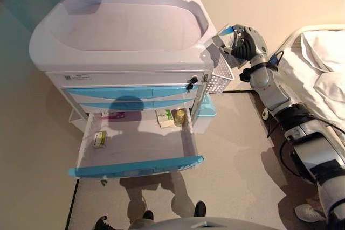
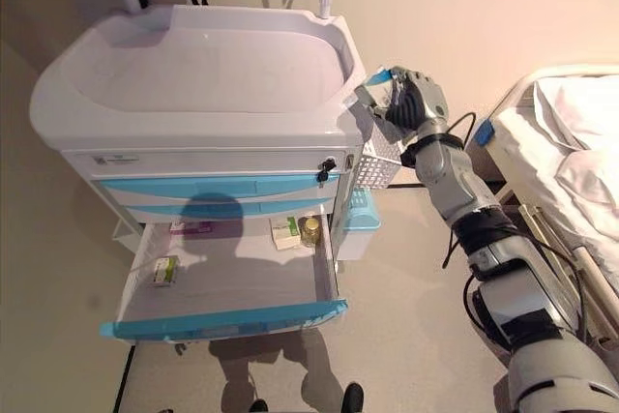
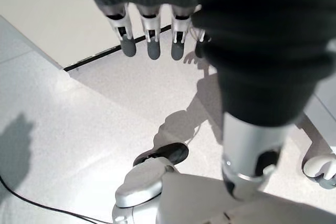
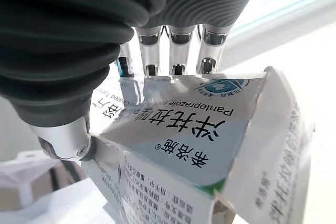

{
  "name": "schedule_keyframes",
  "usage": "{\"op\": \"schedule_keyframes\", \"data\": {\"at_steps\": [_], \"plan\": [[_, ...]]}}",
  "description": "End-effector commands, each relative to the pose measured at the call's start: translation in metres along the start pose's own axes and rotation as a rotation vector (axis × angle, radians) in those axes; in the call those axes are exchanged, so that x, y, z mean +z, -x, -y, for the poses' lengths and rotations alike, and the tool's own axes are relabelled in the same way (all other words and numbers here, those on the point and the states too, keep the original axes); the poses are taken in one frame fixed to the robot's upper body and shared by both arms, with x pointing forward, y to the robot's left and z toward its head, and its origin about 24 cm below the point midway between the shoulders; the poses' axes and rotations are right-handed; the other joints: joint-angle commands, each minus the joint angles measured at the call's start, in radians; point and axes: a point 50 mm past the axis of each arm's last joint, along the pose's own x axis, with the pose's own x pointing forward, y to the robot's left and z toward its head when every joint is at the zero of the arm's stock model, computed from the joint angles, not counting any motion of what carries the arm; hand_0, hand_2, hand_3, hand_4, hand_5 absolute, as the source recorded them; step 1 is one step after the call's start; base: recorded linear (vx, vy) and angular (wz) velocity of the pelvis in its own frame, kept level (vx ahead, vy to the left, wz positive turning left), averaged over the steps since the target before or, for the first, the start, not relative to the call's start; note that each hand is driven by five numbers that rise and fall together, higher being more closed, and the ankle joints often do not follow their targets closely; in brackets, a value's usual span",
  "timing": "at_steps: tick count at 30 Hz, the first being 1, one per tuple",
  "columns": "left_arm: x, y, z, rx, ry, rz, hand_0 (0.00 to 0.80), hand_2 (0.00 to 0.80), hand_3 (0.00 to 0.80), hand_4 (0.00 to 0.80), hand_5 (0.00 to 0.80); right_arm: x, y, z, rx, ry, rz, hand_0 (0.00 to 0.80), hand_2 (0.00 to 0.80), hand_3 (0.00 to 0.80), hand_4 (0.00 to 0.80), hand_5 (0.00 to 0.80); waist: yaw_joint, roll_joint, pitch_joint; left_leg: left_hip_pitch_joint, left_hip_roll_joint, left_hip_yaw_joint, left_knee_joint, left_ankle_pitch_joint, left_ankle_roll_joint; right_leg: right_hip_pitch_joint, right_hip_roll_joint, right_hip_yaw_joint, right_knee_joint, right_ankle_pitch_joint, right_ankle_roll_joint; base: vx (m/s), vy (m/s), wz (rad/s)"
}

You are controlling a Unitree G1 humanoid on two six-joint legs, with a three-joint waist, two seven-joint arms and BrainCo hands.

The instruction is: Open the drawer and pick up the medicine

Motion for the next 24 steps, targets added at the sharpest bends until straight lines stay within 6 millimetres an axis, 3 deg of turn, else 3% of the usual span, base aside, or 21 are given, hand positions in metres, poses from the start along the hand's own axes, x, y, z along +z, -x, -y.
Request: {"op": "schedule_keyframes", "data": {"at_steps": [1, 11, 24], "plan": [[-0.004, -0.005, -0.030, 0.083, -0.063, -0.030, 0.000, 0.000, 0.000, 0.000, 0.000, 0.021, -0.027, 0.039, -0.130, -0.005, 0.053, 0.800, 0.800, 0.800, 0.800, 0.800, 0.040, -0.039, 0.002, -0.083, -0.037, -0.014, 0.036, 0.000, 0.030, 0.057, -0.019, 0.003, 0.029, -0.062, 0.085, 0.000, 0.000, 0.00], [-0.007, -0.006, -0.043, 0.129, -0.061, -0.049, 0.000, 0.000, 0.000, 0.000, 0.000, 0.068, -0.055, 0.058, -0.151, 0.047, 0.150, 0.800, 0.800, 0.800, 0.800, 0.800, 0.065, -0.086, 0.023, -0.117, -0.038, -0.029, 0.048, 0.005, 0.029, 0.035, -0.015, -0.004, 0.025, -0.050, 0.086, -0.002, -0.003, 0.00], [-0.003, -0.007, -0.055, 0.168, -0.073, -0.035, 0.000, 0.000, 0.000, 0.000, 0.000, 0.105, -0.068, 0.043, -0.065, 0.160, 0.220, 0.800, 0.800, 0.800, 0.800, 0.800, 0.097, -0.125, 0.048, -0.146, -0.042, -0.049, 0.062, 0.007, 0.027, 0.019, -0.013, -0.013, 0.029, -0.047, 0.084, 0.000, -0.005, 0.05]]}}
